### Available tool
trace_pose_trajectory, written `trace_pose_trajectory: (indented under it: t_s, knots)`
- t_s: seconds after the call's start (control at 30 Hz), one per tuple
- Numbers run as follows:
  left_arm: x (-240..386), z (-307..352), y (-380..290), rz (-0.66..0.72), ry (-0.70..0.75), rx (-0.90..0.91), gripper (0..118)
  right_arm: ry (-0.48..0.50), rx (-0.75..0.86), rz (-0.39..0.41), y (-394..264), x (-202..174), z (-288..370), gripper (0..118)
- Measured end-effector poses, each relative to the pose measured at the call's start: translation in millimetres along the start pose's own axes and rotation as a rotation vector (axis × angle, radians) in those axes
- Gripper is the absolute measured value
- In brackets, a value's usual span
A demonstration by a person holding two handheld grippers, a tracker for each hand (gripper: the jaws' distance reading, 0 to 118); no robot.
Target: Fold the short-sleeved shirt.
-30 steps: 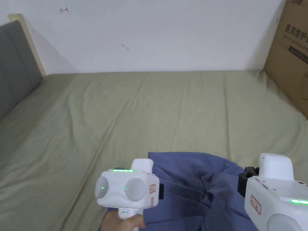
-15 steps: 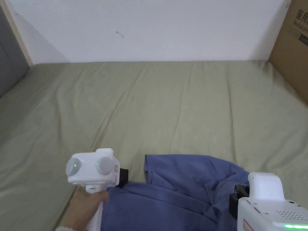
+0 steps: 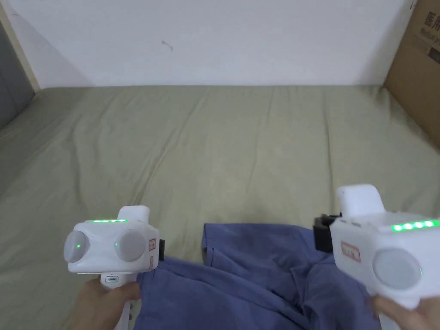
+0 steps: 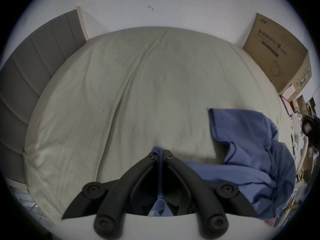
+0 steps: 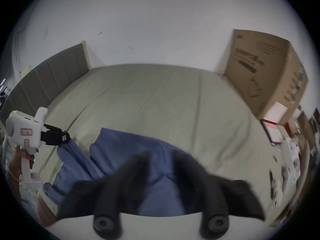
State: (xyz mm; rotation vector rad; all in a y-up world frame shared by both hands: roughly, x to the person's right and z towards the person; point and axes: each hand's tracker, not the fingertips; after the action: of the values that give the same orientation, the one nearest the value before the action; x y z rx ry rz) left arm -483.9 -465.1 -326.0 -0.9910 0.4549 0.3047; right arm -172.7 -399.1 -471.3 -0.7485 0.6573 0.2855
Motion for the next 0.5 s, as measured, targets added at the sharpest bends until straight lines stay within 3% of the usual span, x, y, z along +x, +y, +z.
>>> trace_pose_trajectory:
  t_s: [0.07,0.1,0.23,0.3,0.37,0.43,0.47,0.5]
  knots:
    - [1,9,1,-0.002,-0.006,0.008,2,0.084,-0.060,-0.015,18,8,-35,84]
    - [1,12,2,-0.005,-0.009,0.019,2,0.093,-0.098,-0.040,23,13,-60,95]
    - [0,19,3,-0.021,-0.012,0.030,2,0.016,-0.296,0.000,27,21,-140,95]
    - [-1,19,3,-0.019,-0.015,0.027,2,0.034,-0.374,0.023,21,19,-165,90]
    - [-1,18,2,-0.018,-0.016,0.027,2,0.076,-0.400,0.051,10,17,-180,87]
    - [-1,15,3,-0.019,-0.011,0.016,2,0.050,-0.392,0.027,6,14,-183,82]
    - [-1,15,2,-0.021,-0.009,0.014,2,0.047,-0.394,0.025,11,14,-179,71]
    - [-1,14,2,-0.026,-0.007,0.013,2,0.052,-0.391,0.031,14,14,-174,43]
